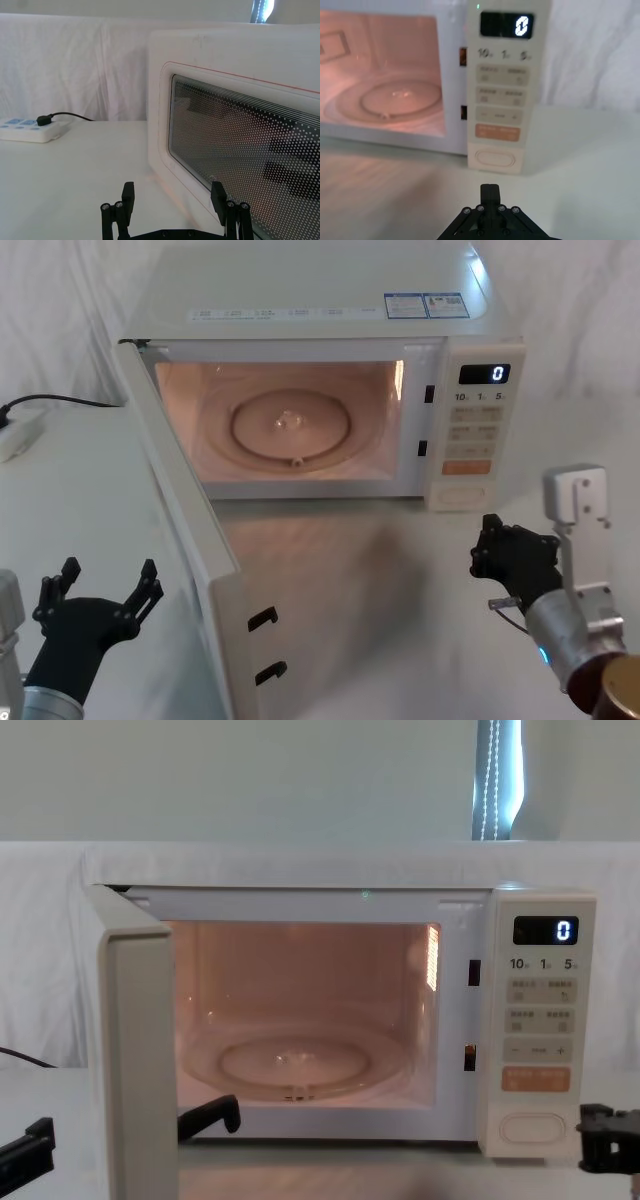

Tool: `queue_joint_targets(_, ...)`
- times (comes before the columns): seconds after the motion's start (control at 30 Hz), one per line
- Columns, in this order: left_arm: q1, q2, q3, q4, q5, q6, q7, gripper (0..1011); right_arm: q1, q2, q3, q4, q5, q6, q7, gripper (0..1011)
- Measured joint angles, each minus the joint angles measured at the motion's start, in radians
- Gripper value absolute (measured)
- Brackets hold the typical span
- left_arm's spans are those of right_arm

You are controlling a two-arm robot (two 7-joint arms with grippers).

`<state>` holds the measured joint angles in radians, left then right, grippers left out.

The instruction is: Press the button to open the microwave door with one hand; close the microwave door with the other hand.

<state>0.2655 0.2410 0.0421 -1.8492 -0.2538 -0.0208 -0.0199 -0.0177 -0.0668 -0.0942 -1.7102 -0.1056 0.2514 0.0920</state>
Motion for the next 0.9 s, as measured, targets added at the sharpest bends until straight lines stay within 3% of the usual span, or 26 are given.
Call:
queue_joint_targets(0.4, 0.0, 0.0, 0.0, 0.0, 0.0, 0.0, 0.0, 1001, -0.073, 0.032, 0.011, 0.002, 0.109, -0.208, 0.032, 0)
queue_joint_targets(0.67, 0.0, 0.0, 0.0, 0.0, 0.0, 0.0, 0.0, 1001, -0.084, 0.045, -0.007, 0.03, 0.136, -0.26, 0.033, 0)
queue_joint_targets(0.9, 0.0, 0.0, 0.0, 0.0, 0.0, 0.0, 0.0, 1001, -0.084, 0.046, -0.009, 0.033, 0.139, -0.263, 0.031, 0)
